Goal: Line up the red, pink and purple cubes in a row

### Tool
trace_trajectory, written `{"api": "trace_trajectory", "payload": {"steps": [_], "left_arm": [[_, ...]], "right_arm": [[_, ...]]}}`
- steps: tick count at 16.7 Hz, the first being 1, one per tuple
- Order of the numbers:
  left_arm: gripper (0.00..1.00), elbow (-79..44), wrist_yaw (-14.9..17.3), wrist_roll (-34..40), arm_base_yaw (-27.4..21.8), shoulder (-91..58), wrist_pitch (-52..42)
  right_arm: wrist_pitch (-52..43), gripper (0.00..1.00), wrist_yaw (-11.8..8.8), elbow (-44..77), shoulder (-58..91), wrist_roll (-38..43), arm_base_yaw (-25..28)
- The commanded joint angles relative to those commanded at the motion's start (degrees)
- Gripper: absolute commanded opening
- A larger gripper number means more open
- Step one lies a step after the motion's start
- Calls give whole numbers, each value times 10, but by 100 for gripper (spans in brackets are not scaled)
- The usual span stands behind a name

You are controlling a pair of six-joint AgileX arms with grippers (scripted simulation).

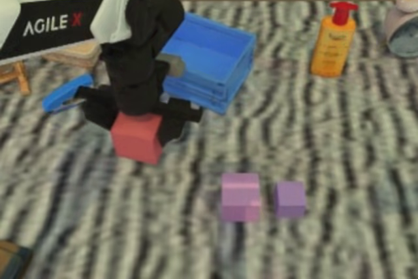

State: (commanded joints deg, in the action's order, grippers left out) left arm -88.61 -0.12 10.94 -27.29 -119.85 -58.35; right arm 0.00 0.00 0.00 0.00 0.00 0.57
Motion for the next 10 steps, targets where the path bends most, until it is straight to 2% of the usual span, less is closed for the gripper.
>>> {"api": "trace_trajectory", "payload": {"steps": [7, 10], "left_arm": [[0, 74, -1, 190, -57, 73, -2], [0, 93, 0, 228, -71, 96, 0]], "right_arm": [[0, 100, 0, 0, 0, 0, 0], [0, 100, 0, 0, 0, 0, 0]]}}
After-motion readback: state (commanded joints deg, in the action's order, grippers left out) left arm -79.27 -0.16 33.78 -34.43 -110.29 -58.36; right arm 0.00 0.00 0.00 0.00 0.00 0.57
